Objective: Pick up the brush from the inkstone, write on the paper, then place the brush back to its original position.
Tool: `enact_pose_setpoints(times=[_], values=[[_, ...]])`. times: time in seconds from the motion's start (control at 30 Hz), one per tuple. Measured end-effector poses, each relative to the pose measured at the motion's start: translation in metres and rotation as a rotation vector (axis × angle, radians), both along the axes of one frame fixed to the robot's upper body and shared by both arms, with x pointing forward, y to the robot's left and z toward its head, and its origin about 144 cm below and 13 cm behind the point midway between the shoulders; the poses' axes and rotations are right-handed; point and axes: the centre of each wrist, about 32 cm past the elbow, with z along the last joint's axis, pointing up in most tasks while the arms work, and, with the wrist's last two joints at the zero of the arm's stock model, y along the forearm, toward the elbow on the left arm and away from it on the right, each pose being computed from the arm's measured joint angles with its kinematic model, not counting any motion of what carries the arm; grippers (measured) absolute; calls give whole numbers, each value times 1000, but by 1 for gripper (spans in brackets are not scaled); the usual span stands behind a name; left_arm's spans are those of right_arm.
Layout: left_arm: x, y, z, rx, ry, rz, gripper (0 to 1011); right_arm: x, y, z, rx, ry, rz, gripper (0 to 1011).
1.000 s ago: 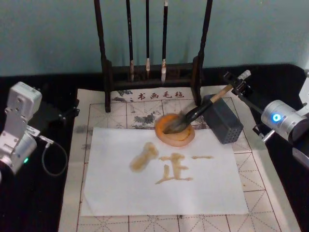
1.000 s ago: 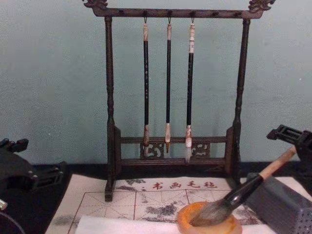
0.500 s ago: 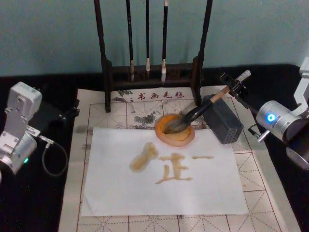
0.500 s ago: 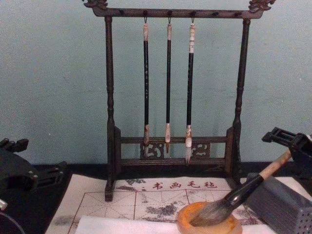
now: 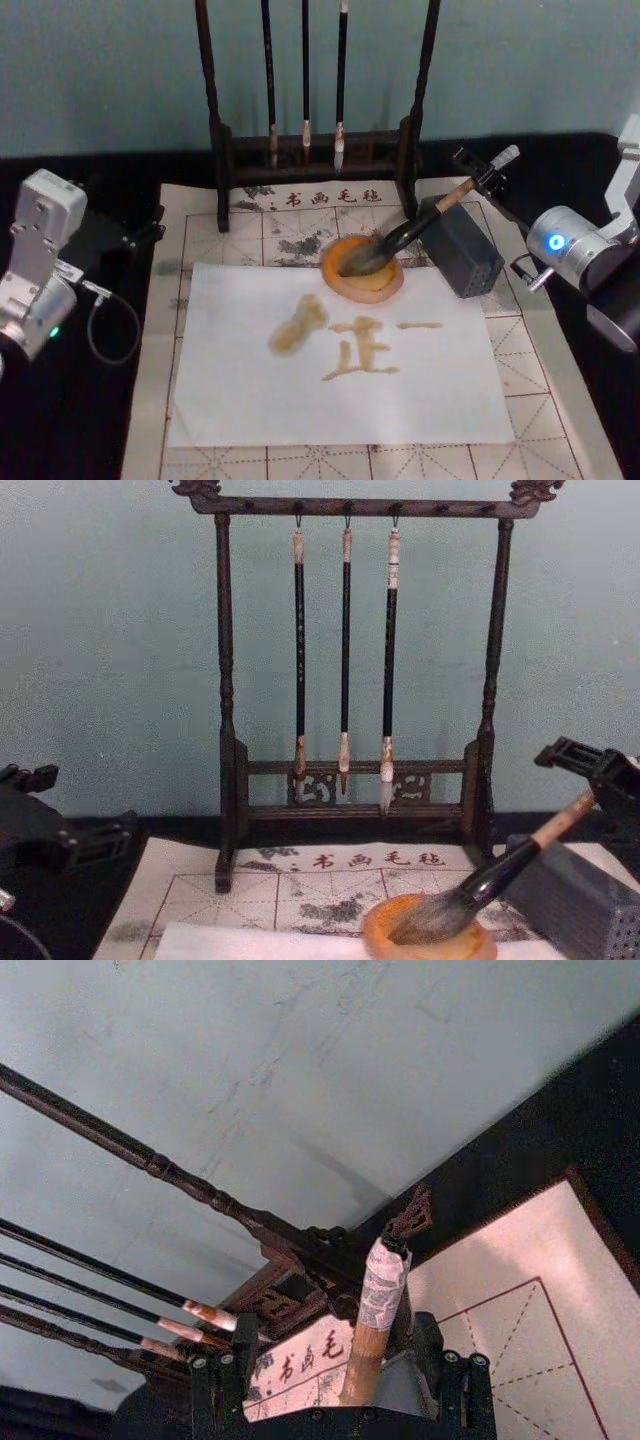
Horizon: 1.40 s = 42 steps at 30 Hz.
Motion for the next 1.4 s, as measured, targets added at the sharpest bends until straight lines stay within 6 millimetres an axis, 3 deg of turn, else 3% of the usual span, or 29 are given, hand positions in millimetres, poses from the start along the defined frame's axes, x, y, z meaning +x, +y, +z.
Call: enact_pose_setpoints(times=[0.37, 0.63, 0.7, 1.13, 1.23, 1.4], values=[[0, 0, 0, 0, 0, 0, 1001, 0, -1, 0, 3, 3, 0, 994], [0, 0, 0, 0, 0, 0, 1001, 0, -1, 0, 4, 4, 1, 826], [0, 0, 0, 0, 0, 0, 1001, 0, -1, 0, 4, 4, 1, 718], [0, 0, 0, 0, 0, 0, 1001, 0, -1, 0, 5, 5, 1, 343], [0, 0, 0, 0, 0, 0, 1001, 0, -1, 0, 5, 6, 1, 218], [0, 0, 0, 0, 0, 0, 1001, 0, -1, 0, 5, 5, 1, 181]])
